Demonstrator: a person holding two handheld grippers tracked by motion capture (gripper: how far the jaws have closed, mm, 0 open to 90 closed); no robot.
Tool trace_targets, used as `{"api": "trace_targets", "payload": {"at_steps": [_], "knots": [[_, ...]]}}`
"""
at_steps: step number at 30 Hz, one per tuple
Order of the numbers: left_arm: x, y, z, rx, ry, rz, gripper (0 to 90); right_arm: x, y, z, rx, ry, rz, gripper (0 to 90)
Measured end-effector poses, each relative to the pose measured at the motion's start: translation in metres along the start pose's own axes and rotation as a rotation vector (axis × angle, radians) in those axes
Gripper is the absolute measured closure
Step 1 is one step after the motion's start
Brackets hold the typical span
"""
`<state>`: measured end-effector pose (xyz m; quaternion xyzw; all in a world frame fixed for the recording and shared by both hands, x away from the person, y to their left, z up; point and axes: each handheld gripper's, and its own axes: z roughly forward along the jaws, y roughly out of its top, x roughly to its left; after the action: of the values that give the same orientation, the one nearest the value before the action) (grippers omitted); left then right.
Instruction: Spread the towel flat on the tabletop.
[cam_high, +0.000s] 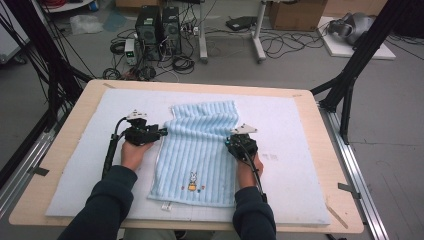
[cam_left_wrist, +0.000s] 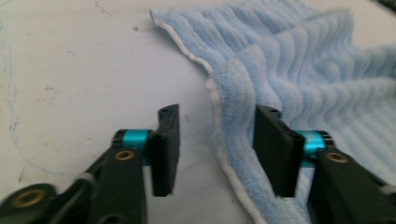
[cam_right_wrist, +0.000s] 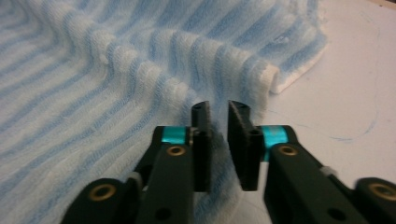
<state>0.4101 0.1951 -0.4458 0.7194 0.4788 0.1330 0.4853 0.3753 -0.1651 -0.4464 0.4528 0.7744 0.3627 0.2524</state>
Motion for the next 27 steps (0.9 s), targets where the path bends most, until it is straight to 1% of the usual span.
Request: {"api": "trace_targets", "payload": {"at_steps": [1, 2, 3, 4, 6, 7, 8, 9, 10, 11, 13, 14, 16, 18, 20, 22, 24, 25, 26, 27], "knots": [[-0.001, -0.001, -0.003, 0.006, -0.005, -0.003, 48.2, -0.002, 0.0, -0.003, -0.009, 0.044, 0.023, 68.3], [-0.002, -0.002, -0.007, 0.005, -0.019, -0.003, 44.5, -0.002, 0.0, -0.007, -0.005, 0.059, 0.042, 66.8], [-0.003, -0.004, -0.012, -0.008, -0.037, 0.004, 41.8, -0.002, -0.001, -0.011, -0.009, 0.071, 0.041, 65.1], [-0.005, -0.007, -0.016, -0.028, -0.049, 0.008, 41.7, -0.001, -0.003, -0.015, -0.024, 0.083, 0.028, 64.1], [-0.009, -0.011, -0.024, -0.031, -0.071, 0.027, 40.6, 0.002, -0.006, -0.024, -0.031, 0.083, 0.012, 61.9], [-0.012, -0.014, -0.028, -0.031, -0.091, 0.034, 39.1, 0.002, -0.009, -0.029, -0.035, 0.097, 0.001, 59.9], [-0.014, -0.017, -0.031, -0.027, -0.113, 0.039, 38.1, 0.002, -0.011, -0.035, -0.034, 0.1, -0.007, 56.7], [-0.017, -0.019, -0.032, -0.022, -0.126, 0.045, 37.8, 0.002, -0.014, -0.041, -0.037, 0.114, -0.008, 54.0], [-0.022, -0.024, -0.035, -0.01, -0.135, 0.064, 37.1, 0.001, -0.016, -0.044, -0.041, 0.141, 0.002, 52.1], [-0.025, -0.027, -0.036, -0.01, -0.143, 0.065, 35.8, 0.001, -0.02, -0.051, -0.049, 0.179, 0.012, 51.0], [-0.032, -0.033, -0.04, -0.017, -0.171, 0.072, 35.1, 0.002, -0.027, -0.059, -0.056, 0.181, 0.0, 48.6], [-0.035, -0.035, -0.042, -0.019, -0.176, 0.077, 34.7, 0.003, -0.031, -0.063, -0.05, 0.198, -0.007, 47.3], [-0.04, -0.04, -0.046, -0.021, -0.201, 0.076, 34.7, 0.005, -0.035, -0.07, -0.037, 0.195, -0.022, 43.8], [-0.043, -0.043, -0.05, -0.019, -0.199, 0.089, 34.7, 0.007, -0.041, -0.077, -0.033, 0.195, -0.043, 41.3], [-0.046, -0.044, -0.053, -0.016, -0.195, 0.106, 34.7, 0.01, -0.047, -0.082, -0.02, 0.192, -0.052, 40.3], [-0.047, -0.047, -0.055, -0.016, -0.194, 0.107, 34.3, 0.011, -0.051, -0.085, -0.005, 0.174, -0.078, 38.9], [-0.048, -0.049, -0.057, -0.009, -0.191, 0.11, 33.8, 0.009, -0.054, -0.088, -0.004, 0.171, -0.058, 33.8], [-0.048, -0.051, -0.058, -0.005, -0.192, 0.107, 33.5, 0.007, -0.055, -0.089, -0.01, 0.168, -0.039, 30.7], [-0.049, -0.052, -0.059, -0.003, -0.194, 0.105, 33.3, 0.007, -0.056, -0.091, -0.011, 0.165, -0.023, 29.3], [-0.05, -0.053, -0.061, -0.003, -0.183, 0.104, 32.4, 0.005, -0.057, -0.092, -0.012, 0.172, -0.015, 28.6]]}}
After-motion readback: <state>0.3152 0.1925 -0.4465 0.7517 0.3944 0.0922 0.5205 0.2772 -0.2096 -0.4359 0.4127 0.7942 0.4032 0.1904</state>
